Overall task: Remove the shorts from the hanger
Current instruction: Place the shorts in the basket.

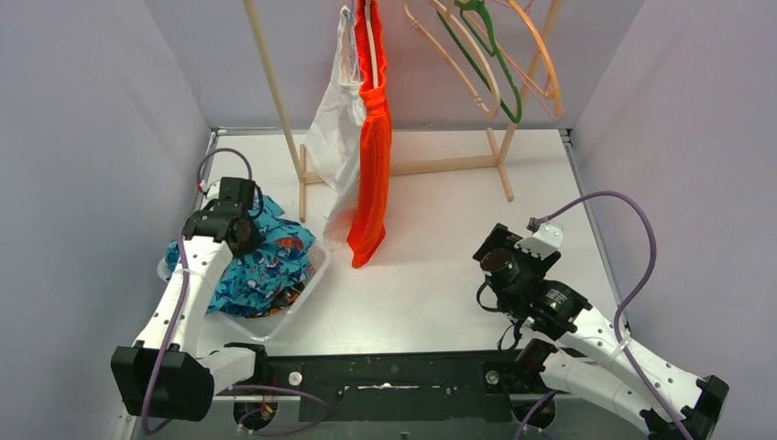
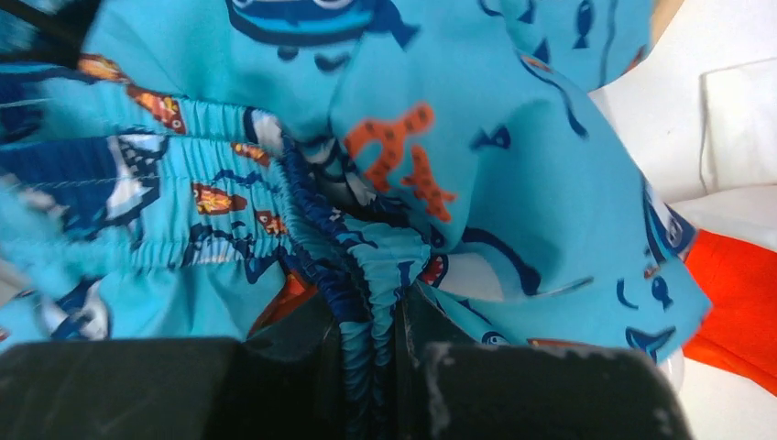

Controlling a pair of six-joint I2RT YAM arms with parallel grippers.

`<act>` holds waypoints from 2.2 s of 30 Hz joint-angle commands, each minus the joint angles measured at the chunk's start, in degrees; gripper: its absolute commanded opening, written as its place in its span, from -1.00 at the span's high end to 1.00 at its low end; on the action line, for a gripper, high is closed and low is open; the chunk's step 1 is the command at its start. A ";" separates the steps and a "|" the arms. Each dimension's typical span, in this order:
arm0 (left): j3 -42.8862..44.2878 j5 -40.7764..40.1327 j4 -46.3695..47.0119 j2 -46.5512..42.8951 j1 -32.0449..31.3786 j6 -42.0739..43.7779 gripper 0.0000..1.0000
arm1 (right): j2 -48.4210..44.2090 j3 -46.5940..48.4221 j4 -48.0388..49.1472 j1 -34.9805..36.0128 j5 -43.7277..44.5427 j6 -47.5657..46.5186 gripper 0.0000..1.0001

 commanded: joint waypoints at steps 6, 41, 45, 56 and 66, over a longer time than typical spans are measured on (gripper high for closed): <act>-15.71 20.98 17.04 4.23 5.70 0.71 0.46 | -0.39 -0.36 5.45 -2.73 -2.11 -4.28 -0.71; 1.19 30.83 23.17 17.39 15.44 1.10 -0.36 | -3.80 -1.10 17.69 -3.76 -20.73 -20.39 -0.69; -16.20 35.48 32.26 11.68 23.95 -3.90 -0.31 | -4.97 -1.25 18.35 -3.73 -23.73 -22.30 -0.69; -23.65 33.42 29.70 2.75 27.72 -1.40 0.69 | 0.34 0.17 19.70 -3.83 -21.78 -21.50 -0.70; -17.93 31.25 31.31 17.06 14.15 -1.43 0.75 | 2.77 1.79 22.11 -3.73 -26.41 -23.30 -0.70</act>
